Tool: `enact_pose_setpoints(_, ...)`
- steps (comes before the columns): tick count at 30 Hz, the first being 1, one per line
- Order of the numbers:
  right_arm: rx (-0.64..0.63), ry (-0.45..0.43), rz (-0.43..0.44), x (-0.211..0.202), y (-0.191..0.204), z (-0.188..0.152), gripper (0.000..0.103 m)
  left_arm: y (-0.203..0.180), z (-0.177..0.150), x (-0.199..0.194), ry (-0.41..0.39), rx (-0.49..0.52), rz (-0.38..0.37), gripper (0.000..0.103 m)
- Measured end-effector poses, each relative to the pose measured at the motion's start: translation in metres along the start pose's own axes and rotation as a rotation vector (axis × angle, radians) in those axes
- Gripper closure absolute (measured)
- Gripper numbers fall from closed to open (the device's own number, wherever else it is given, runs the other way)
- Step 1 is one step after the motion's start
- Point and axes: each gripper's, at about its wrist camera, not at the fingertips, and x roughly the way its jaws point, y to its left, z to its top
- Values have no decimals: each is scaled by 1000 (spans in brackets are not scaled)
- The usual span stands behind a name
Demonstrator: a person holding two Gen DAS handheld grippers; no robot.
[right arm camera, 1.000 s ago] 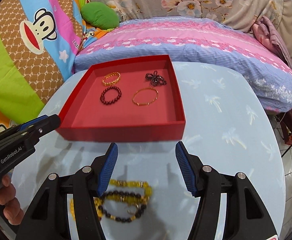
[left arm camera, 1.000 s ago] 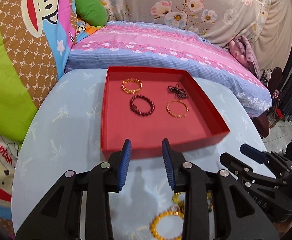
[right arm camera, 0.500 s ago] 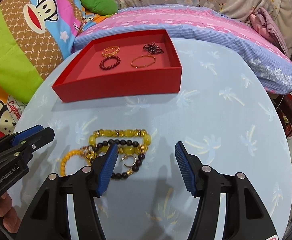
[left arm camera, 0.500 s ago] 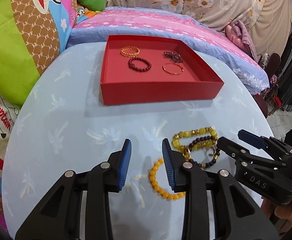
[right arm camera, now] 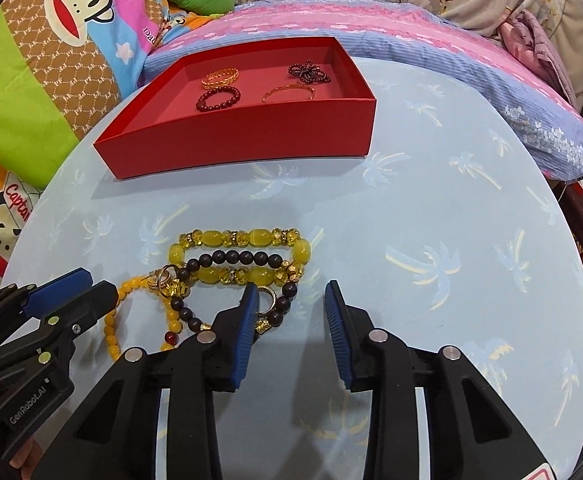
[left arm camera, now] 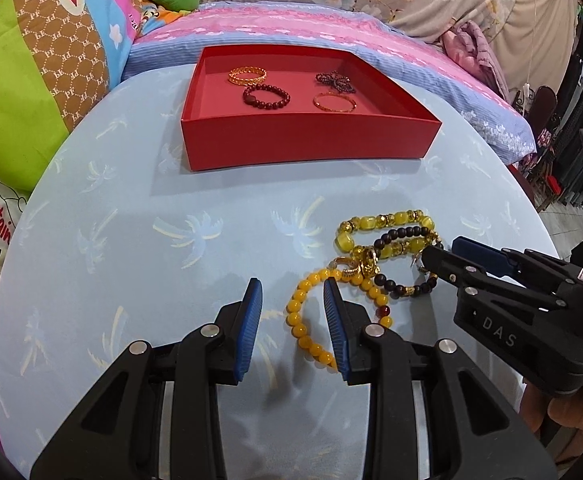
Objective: Organize jewelry
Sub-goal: 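Withdraw both tools and lower them over the remaining bead bracelets, then grasp the black-and-gold bead bracelet with the right tool while the left tool grasps the yellow amber bracelet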
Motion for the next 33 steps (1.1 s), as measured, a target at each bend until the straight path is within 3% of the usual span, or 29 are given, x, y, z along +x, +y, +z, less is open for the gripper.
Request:
enact_pose_setpoints(7,7,-6,11,-1,4,-4,82,-2,-9,8,30,10,12,73)
enact_pose_setpoints(13,18,-4,30,-2,4,-5,87,-8,-12,8,11,40,41,74)
enact_pose_setpoints(18,26,-1,39,-4,3,-8,88,-9,-14,7,10,46,32,93)
enact_pose_setpoints(33,58,-1,59,-10,-8,-11,94,-8,-13,0,7,34,13,96)
